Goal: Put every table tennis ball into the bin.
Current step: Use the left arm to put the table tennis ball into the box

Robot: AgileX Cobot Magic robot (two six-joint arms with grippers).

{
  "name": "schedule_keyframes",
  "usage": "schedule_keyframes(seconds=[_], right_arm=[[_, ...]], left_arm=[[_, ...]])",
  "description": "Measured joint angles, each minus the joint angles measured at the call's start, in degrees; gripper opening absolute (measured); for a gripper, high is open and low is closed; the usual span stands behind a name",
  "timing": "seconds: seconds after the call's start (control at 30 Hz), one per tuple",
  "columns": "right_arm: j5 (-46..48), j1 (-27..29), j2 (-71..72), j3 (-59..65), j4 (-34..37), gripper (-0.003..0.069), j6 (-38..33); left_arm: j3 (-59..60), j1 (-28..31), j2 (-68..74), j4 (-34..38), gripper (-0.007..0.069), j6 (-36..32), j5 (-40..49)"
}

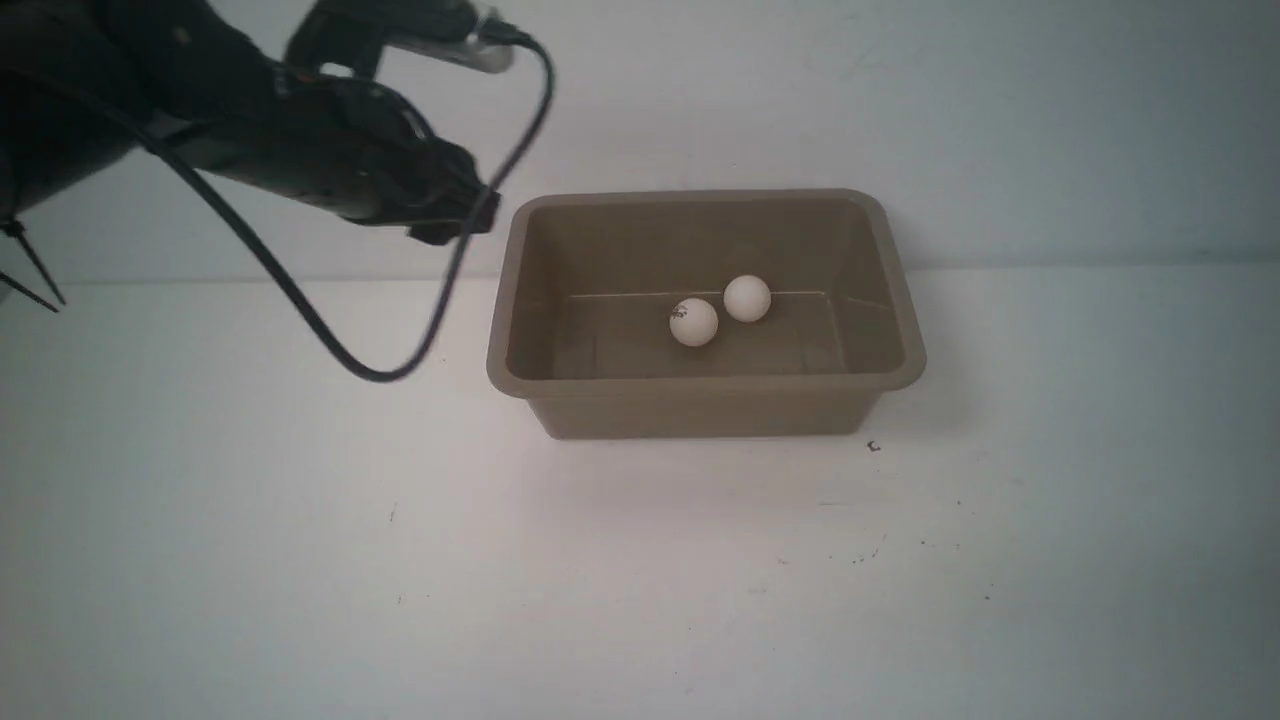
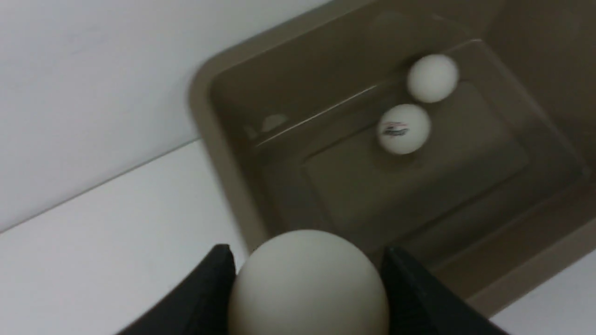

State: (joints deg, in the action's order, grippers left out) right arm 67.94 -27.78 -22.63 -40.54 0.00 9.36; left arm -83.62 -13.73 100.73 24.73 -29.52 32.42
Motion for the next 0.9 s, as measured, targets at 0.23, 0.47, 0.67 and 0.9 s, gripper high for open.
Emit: schedule_keyframes(seconds=[0.23, 0.47, 0.67, 0.9], right_arm=[[0.0, 0.0, 0.0, 0.0, 0.0, -0.0018, 0.0], [0.0, 0.0, -0.05, 0.0, 0.0, -0.0018, 0.0], [0.66, 0.0, -0.05, 0.0, 0.0, -0.0018, 0.0], [1.98, 0.0, -0.05, 0.0, 0.0, -0.0018, -0.05]], left_arm=[[0.05, -6.53, 8.3, 0.06, 0.0352, 2.61, -4.9], [0.05, -6.98, 13.03, 0.12, 0.0352, 1.84, -5.26], [0.05, -6.98, 13.08, 2.71, 0.0391, -1.23, -4.73], [0.05, -6.98, 13.08, 5.55, 0.0538, -1.27, -5.26]])
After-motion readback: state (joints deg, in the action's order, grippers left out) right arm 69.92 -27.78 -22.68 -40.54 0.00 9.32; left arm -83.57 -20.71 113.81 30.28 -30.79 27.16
